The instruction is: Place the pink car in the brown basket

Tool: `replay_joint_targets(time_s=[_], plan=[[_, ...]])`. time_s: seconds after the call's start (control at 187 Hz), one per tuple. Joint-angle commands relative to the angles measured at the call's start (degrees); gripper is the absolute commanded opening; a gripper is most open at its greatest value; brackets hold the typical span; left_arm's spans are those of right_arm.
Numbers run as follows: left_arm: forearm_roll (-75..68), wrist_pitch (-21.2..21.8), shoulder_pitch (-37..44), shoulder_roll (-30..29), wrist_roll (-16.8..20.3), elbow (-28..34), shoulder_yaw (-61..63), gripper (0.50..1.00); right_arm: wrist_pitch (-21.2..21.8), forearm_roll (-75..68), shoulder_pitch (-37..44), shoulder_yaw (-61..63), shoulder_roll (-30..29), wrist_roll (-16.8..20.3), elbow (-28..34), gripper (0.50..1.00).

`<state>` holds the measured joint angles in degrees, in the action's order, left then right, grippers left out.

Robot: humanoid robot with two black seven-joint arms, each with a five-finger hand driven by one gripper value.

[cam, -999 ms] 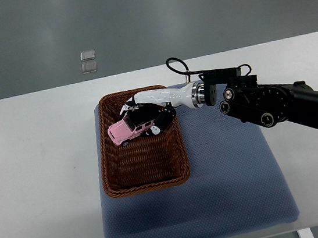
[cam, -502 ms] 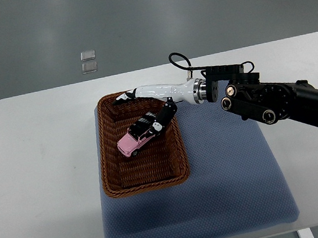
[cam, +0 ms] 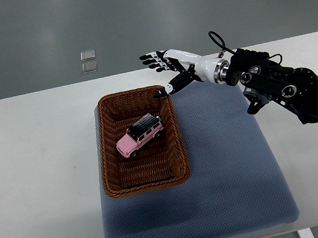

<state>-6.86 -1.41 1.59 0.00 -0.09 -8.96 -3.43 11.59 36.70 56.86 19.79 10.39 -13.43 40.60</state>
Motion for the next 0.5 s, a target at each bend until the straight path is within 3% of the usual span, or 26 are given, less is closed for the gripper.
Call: replay_joint_targets(time_s=[0.0, 0.251, 0.497], plan=[[0.00, 0.00, 0.00, 0.00, 0.00, 0.00, 0.00, 1.000, -0.08, -8.66, -2.19, 2.27, 0.24, 3.67, -0.61, 0.913], [0.00, 0.00, 0.00, 0.00, 0.00, 0.00, 0.00, 1.000, 0.19, -20.53, -8.34, 11.32, 2.09, 4.55, -0.70, 0.915], [0.00, 0.00, 0.00, 0.00, 0.00, 0.00, 0.00, 1.000, 3.35, -36.44, -12.38, 19.23, 2.35, 6.84, -1.05, 0.915]])
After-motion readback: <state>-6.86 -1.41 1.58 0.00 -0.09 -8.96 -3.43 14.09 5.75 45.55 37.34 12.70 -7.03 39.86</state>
